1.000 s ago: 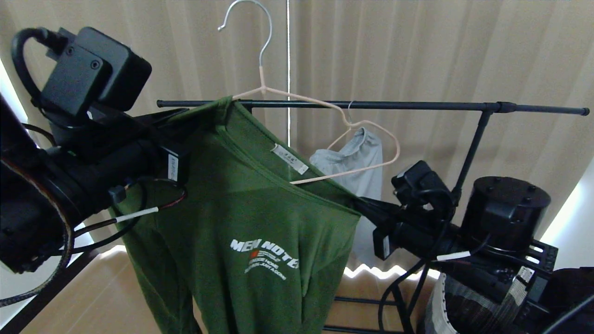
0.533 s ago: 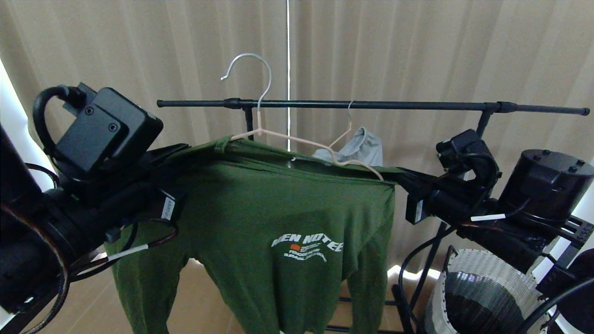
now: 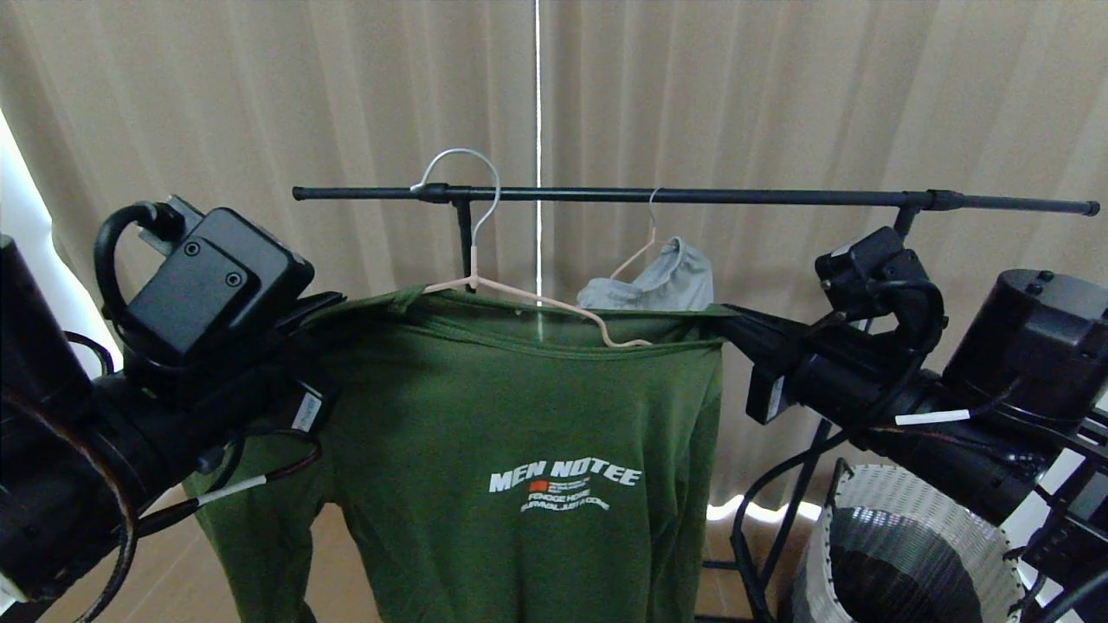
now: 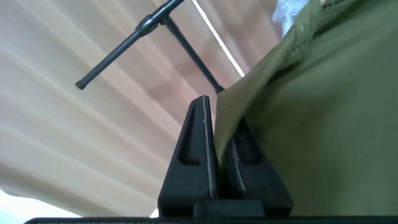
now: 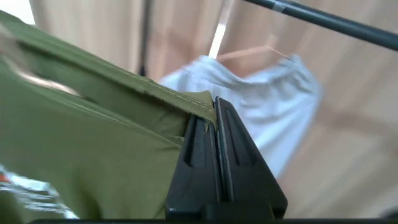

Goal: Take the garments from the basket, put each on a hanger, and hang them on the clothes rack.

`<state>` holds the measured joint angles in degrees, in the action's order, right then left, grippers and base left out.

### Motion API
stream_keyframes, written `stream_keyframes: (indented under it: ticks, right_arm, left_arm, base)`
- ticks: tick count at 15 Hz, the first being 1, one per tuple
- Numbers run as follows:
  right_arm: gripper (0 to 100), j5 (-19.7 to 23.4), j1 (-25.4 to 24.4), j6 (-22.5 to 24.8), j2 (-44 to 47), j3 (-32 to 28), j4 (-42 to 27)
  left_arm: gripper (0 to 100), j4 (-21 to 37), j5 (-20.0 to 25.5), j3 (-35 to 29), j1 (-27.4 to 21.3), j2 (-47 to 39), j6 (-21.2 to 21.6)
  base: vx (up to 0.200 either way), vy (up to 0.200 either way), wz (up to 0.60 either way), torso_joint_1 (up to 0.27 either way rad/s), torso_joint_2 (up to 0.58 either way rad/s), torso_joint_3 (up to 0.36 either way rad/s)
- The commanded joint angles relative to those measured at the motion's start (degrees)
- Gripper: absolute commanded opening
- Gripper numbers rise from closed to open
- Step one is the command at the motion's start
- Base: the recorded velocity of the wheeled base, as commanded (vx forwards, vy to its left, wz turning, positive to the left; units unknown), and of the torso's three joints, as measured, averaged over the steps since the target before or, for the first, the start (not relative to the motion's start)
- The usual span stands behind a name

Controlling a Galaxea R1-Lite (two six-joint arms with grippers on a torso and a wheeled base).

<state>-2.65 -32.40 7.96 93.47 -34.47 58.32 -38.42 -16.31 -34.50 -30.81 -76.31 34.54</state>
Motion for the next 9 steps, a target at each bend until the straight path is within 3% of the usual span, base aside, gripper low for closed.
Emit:
stream_keyframes:
  ticks: [1,5,9]
  right_arm:
    - [100,0.01,-3.46,0.04,-0.56,-0.42,-0.31]
    - [100,0.18,-3.81,-0.05,-0.48,-0.42,-0.4]
    - [100,3.08,-5.04,0.04,0.31,-1.91,-0.22]
  left_arm:
    - [0,0.02,-0.3,-1.01,0.22,-0.77,-0.26]
    - [0,-0.07,-1.27,-2.5,2.07,-1.03,-0.96]
    - [0,-0.25,-1.27,-3.38,1.45,-1.56,-5.88]
  base:
    - [0.0,0.0,0.0,0.0,0.0,0.0]
    - [0.0,0.0,0.0,0.0,0.0,0.0]
    - [0.0,0.0,0.0,0.0,0.0,0.0]
